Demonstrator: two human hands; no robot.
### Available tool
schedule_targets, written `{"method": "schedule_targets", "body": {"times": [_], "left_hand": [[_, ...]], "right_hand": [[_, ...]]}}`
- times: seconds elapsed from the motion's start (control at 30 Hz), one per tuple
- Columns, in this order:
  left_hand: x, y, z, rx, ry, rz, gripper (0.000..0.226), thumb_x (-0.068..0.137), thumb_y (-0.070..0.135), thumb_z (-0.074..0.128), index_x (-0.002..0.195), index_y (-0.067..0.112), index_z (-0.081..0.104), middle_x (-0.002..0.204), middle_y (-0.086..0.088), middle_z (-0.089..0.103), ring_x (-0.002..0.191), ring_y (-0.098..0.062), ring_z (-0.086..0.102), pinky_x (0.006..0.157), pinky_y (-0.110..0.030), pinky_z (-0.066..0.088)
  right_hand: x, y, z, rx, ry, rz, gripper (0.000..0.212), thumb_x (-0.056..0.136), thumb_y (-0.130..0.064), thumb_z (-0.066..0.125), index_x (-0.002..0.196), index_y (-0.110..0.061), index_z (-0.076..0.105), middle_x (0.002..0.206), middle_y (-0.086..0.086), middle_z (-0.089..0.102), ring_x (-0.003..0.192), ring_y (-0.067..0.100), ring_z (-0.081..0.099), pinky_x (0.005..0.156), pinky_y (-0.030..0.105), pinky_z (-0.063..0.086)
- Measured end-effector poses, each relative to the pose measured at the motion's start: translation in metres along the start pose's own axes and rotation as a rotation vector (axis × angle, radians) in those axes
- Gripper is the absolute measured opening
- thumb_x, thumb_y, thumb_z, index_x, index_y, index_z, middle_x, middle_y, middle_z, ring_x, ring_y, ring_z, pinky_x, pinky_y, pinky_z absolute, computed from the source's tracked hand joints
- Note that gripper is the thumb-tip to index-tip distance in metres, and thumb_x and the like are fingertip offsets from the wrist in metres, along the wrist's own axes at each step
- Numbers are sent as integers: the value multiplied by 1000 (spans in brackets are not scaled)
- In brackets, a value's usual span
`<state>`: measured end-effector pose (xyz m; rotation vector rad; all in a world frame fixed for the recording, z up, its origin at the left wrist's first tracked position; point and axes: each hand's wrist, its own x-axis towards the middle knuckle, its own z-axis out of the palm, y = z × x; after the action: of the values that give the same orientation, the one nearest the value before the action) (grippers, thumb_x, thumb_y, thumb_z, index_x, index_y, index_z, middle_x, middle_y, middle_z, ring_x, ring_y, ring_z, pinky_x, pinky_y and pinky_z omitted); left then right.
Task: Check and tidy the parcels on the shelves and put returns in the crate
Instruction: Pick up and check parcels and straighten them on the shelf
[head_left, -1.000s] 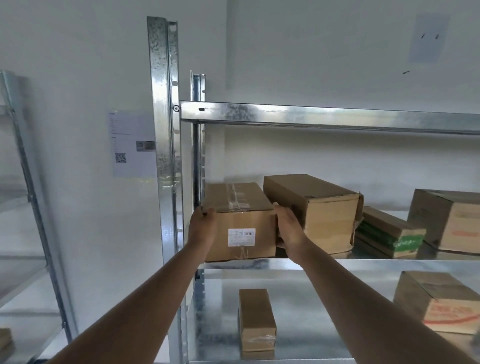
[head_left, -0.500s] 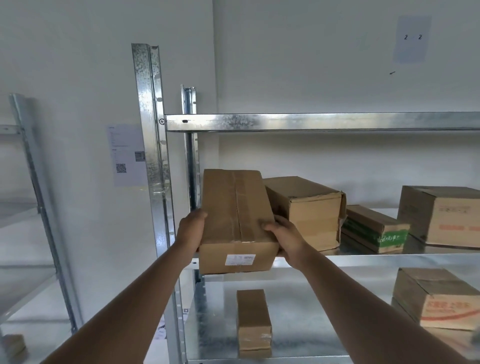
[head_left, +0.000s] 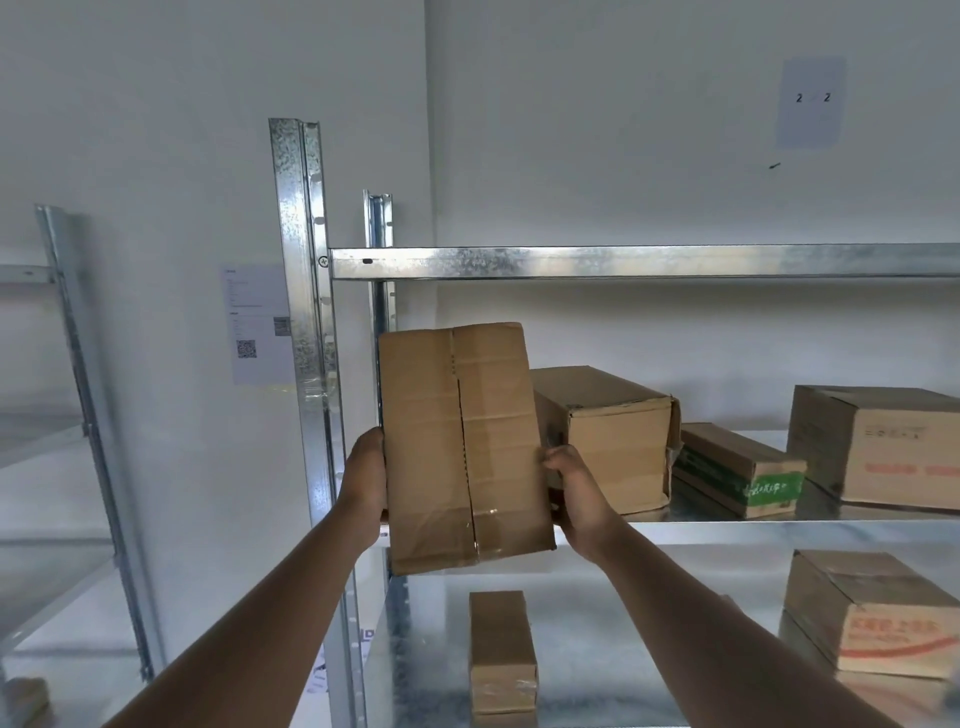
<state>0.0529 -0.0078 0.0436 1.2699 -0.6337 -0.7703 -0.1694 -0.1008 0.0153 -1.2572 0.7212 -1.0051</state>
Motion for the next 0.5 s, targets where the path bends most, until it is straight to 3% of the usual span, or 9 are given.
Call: {"method": "schedule_targets", "body": {"times": [0.13,0.2,0.43,0.5], "left_hand": [[-3,0,-5,1,-31,12,37,103,43,36,96,23,66,98,-8,68,86,-25,63,79,-39,50],[-4,3,-7,-2,-31,45,32,101,42,42,96,24,68,99,-6,69,88,-23,63,83,-39,50],[-13,3,-3,-24,-60,112,28,98,41,45,92,26,67,90,2,68,87,-18,63,74,-34,48],[-14,1,-5,-45,-53,124,27,99,39,44,97,25,67,92,2,69,87,-18,63,73,-33,49]], "right_hand": [[-1,-4,-6,56,-1,-11,40,102,-52,42,123,-23,60,91,4,72,82,25,68,68,35,53],[-1,-4,-6,56,2,-15,44,102,-54,41,126,-21,59,82,1,71,76,23,67,66,34,51],[-3,-8,0,-4,42,5,48,103,-55,38,122,-18,61,112,12,71,100,30,68,79,39,54],[-1,-10,0,-24,71,10,49,104,-54,36,128,-19,60,122,12,69,109,31,66,93,44,55]]}}
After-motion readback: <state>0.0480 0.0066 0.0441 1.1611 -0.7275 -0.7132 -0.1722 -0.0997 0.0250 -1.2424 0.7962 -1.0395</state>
